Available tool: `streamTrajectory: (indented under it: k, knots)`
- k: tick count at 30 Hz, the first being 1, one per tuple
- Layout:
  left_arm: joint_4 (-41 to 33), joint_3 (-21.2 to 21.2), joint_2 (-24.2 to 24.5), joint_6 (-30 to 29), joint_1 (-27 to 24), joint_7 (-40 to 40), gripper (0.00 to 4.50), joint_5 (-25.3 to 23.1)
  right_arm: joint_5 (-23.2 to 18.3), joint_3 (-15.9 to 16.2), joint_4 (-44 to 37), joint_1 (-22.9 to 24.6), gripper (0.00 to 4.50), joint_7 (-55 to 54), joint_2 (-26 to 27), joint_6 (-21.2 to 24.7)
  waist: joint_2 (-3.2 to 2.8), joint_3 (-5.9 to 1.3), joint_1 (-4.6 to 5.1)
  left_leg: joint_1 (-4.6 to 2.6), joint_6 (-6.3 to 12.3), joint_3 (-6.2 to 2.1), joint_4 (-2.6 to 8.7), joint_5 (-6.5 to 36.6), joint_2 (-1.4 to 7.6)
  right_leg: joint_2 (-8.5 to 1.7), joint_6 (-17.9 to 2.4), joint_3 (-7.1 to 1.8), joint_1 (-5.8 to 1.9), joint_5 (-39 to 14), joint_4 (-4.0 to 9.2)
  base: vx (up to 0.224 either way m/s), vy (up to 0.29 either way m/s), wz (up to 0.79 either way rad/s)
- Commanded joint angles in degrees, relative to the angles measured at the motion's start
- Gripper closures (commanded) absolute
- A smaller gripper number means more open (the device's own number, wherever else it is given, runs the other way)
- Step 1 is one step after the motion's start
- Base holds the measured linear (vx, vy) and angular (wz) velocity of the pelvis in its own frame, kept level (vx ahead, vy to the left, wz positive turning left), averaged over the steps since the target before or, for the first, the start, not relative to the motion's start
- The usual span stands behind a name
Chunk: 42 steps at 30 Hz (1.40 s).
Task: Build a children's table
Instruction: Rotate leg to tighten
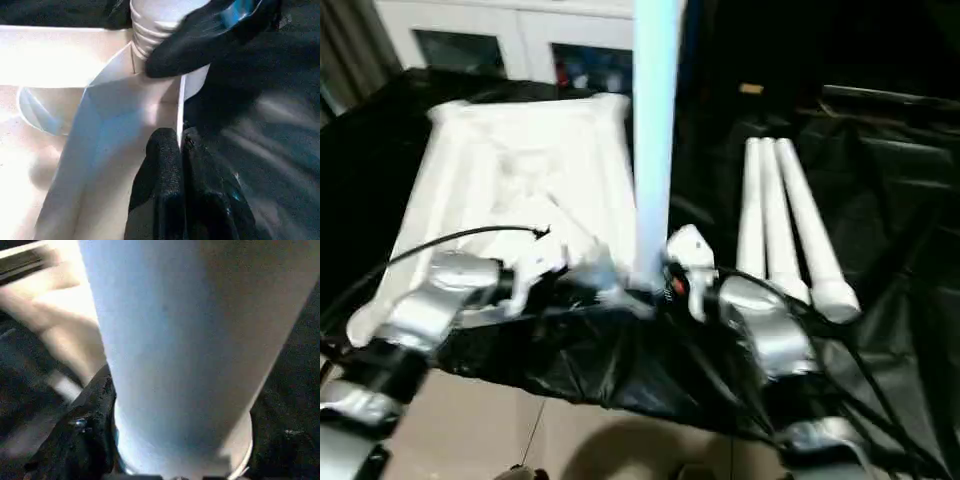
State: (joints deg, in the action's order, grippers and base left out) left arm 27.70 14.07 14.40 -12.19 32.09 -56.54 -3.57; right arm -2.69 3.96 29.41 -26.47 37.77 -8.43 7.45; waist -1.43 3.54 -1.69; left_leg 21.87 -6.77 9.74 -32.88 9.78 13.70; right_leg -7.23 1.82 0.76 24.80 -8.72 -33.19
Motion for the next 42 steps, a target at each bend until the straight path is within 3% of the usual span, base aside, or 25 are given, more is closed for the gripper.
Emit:
streamTrajectory:
  k: [1, 6, 7, 8, 11, 13, 18, 23, 25, 26, 29, 33, 36, 39, 42]
  knots:
    - [-0.5, 2.0, -4.7, -1.7, 1.0, 5.9, 4.5, -0.4, 1.5, 4.6, 4.1, 0.8, 1.74, -4.3, 5.6, 2.8, 0.17, -2.81, 0.12, -0.38, -0.38, 1.49, 4.77, 20.4, -2.26, 1.58, -8.1, 0.93, -2.47, -23.5, 4.22, 0.0, 0.0, 0.0]
    - [-1.5, 3.0, -8.4, -3.4, 0.5, 10.1, 4.5, -1.8, 3.7, 4.6, 7.3, -1.7, 1.74, -14.0, 11.7, 1.3, 0.21, -2.48, 0.36, -0.6, -0.47, 1.25, 4.93, 25.0, -2.55, 1.7, -5.1, 1.23, -1.88, -30.0, 5.22, 0.0, 0.0, 0.0]
    - [-1.6, 3.0, -8.6, -3.3, 0.5, 10.2, 4.5, -1.9, 3.6, 4.2, 7.6, -1.9, 1.39, -14.4, 12.1, 0.8, 0.47, -2.41, 0.39, -0.69, -0.31, 1.17, 5.0, 25.8, -2.6, 1.74, -4.2, 1.32, -1.74, -31.4, 5.49, 0.0, 0.0, 0.0]
    - [-1.6, 3.0, -8.6, -3.1, 0.6, 10.1, 4.5, -1.9, 3.1, 3.7, 7.9, -2.2, 1.18, -14.2, 12.3, 0.7, 0.33, -2.36, 0.36, -0.82, -0.21, 1.15, 5.02, 26.3, -2.63, 1.76, -3.8, 1.35, -1.6, -32.2, 5.62, 0.0, 0.0, 0.0]
    - [-1.7, 3.2, -8.0, -2.2, 0.6, 9.2, 4.5, -2.1, 2.6, 2.3, 8.5, -2.8, 0.94, -13.8, 12.1, 0.6, 0.27, -2.43, 0.39, -0.86, 0.14, 1.09, 5.12, 26.7, -2.59, 1.85, -3.5, 1.34, -1.5, -31.8, 5.8, 0.0, 0.0, 0.0]
    - [-2.0, 3.3, -7.1, -1.5, 0.5, 8.2, 4.5, -1.9, 3.1, 2.6, 8.7, -3.1, 0.59, -13.8, 11.0, -0.1, 0.21, -2.59, 0.31, -0.67, 0.26, 1.11, 5.32, 25.3, -2.47, 1.85, -4.5, 1.26, -1.76, -28.7, 5.55, 0.0, 0.0, 0.0]
    - [-3.9, 3.1, -3.5, 0.8, -0.7, 2.4, 4.5, 0.2, 4.0, 3.5, 9.1, -3.3, 0.53, -8.8, 6.1, -3.5, 0.17, -2.87, 0.17, -0.51, 0.78, 1.38, 5.25, 23.0, -2.18, 1.88, -7.9, 1.01, -2.2, -20.4, 4.71, 0.0, 0.0, 0.0]
    - [-5.1, 3.1, 0.3, 2.2, -1.2, -4.4, 4.5, 1.5, 1.2, 5.6, 3.9, -1.0, 0.53, 6.6, 0.0, -4.8, 0.21, -3.28, -0.01, -0.41, 3.15, 1.76, 4.68, 17.3, -2.07, 1.96, -11.8, 0.89, -2.96, -11.2, 3.74, 0.035, -0.005, 0.01]
    - [-3.8, 3.1, 1.9, 3.3, -0.8, -6.4, 4.5, 1.5, -1.1, 7.3, 0.1, 0.7, 0.53, 15.2, -3.2, -4.3, -0.02, -3.49, -0.48, -0.76, 4.62, 2.03, 4.06, 14.2, -1.99, 2.14, -13.7, 0.8, -2.88, -6.1, 3.16, 0.065, -0.007, 0.05]
    - [-3.5, 3.1, 2.1, 3.5, -0.6, -6.7, 4.5, 1.4, -1.6, 7.5, -0.5, 0.9, 0.53, 16.6, -3.7, -4.1, -0.02, -3.52, -0.56, -0.47, 5.25, 2.03, 3.94, 11.8, -2.06, 2.13, -14.7, 0.79, -3.19, -2.8, 2.69, 0.066, -0.005, 0.06]
    - [-2.1, 3.2, 3.4, 4.3, 0.2, -8.7, 4.5, 1.8, -3.7, 9.2, -3.7, 2.0, 0.53, 23.6, -6.7, -2.8, 0.04, -3.53, -0.92, -0.39, 6.07, 2.01, 3.66, 8.9, -2.16, 2.14, -15.8, 0.96, -3.63, 0.9, 2.19, 0.019, 0.0, 0.0]
    - [-0.8, 3.4, 4.4, 5.0, 1.2, -10.5, 4.5, 1.9, -4.4, 10.7, -5.7, 2.6, 0.87, 29.0, -9.2, -2.3, -0.01, -3.56, -1.27, -0.6, 6.45, 2.15, 3.5, 9.2, -2.0, 2.06, -16.4, 0.89, -3.55, 1.0, 2.02, 0.0, 0.0, 0.0]
    - [1.0, 3.3, 4.8, 5.9, 2.4, -11.5, 4.5, 1.9, -4.1, 11.5, -6.6, 2.6, 0.97, 31.5, -10.3, -1.5, 0.11, -3.26, -1.45, -0.69, 5.97, 2.29, 3.69, 12.1, -1.92, 1.84, -15.9, 0.85, -3.38, -4.0, 2.5, 0.0, 0.0, 0.0]
    - [1.6, 3.2, 4.7, 6.1, 2.8, -11.6, 4.5, 1.8, -3.8, 11.6, -6.2, 2.4, 1.25, 31.3, -10.0, -1.5, 0.22, -3.07, -1.55, -0.72, 4.23, 2.19, 4.04, 14.8, -1.89, 1.66, -14.2, 0.73, -3.22, -9.7, 2.96, 0.0, 0.0, 0.0]
    - [2.2, 3.3, 4.8, 6.3, 3.3, -11.7, 4.5, 2.0, -4.1, 11.8, -6.5, 2.4, 1.48, 31.1, -9.7, -1.1, 0.24, -3.03, -1.51, -0.74, 3.26, 2.1, 4.21, 16.0, -1.87, 1.67, -13.2, 0.68, -3.06, -12.0, 3.19, 0.0, 0.0, 0.0]
